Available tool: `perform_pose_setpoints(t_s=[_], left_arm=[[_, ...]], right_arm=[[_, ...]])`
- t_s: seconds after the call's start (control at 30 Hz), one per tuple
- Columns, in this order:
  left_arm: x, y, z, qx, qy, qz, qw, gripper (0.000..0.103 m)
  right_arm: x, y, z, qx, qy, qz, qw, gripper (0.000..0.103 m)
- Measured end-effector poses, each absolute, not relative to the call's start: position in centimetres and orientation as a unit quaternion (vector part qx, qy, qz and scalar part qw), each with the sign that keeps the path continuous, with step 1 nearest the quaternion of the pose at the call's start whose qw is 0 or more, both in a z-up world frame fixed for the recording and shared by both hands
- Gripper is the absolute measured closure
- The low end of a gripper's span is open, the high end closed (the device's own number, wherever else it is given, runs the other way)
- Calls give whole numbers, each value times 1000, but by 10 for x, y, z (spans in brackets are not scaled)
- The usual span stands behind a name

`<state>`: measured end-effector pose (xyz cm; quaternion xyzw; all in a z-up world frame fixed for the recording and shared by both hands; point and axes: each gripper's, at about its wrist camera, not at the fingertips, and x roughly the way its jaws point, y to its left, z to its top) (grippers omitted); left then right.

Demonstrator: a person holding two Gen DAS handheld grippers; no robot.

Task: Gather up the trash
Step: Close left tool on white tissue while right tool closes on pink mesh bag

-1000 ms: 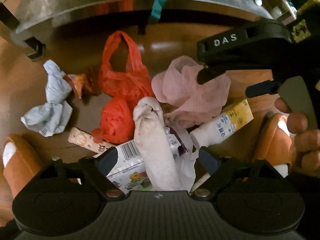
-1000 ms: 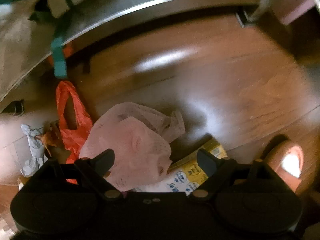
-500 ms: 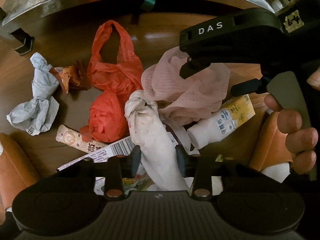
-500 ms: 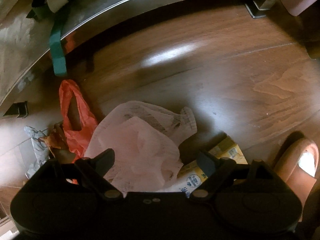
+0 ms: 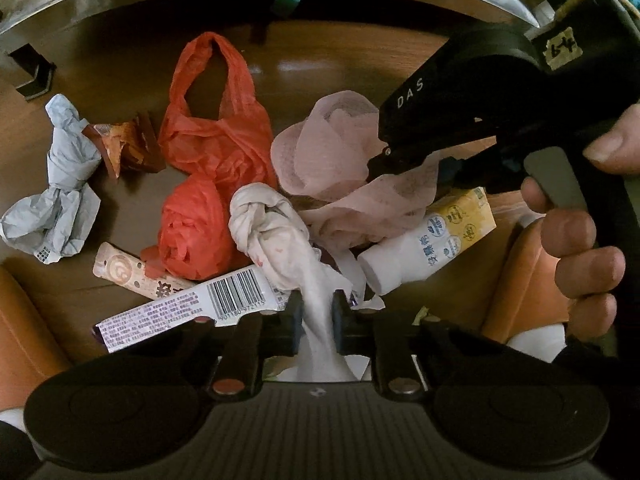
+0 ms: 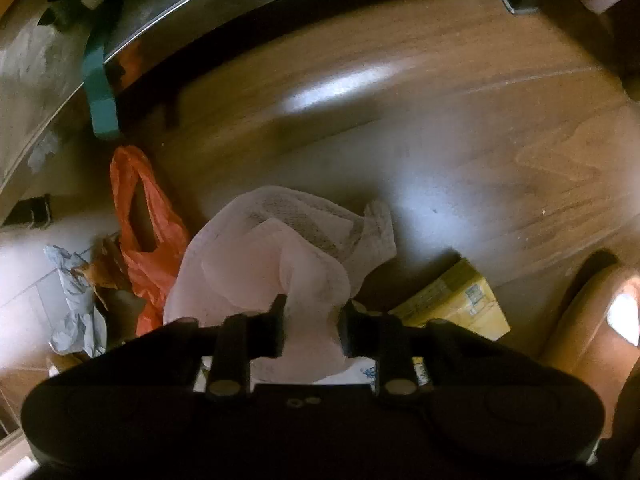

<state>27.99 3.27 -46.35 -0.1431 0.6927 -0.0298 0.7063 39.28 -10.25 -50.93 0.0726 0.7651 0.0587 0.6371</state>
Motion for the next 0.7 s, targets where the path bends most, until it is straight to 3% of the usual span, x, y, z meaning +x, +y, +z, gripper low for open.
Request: perform_pose_setpoints(t_s=[0.17,0.4,0.7], left_arm=[[279,36,-458,-146,690,-21,708,93],[275,46,-436,-158,683,-10,713,97],[273,57,-362,-157,644,3,749,97]], right_arm=[[393,-106,-493,75,758,60,645,97],[394,-104,-444,58,739,75,667,98],[383,-105,-340,12,688,111,717,99]])
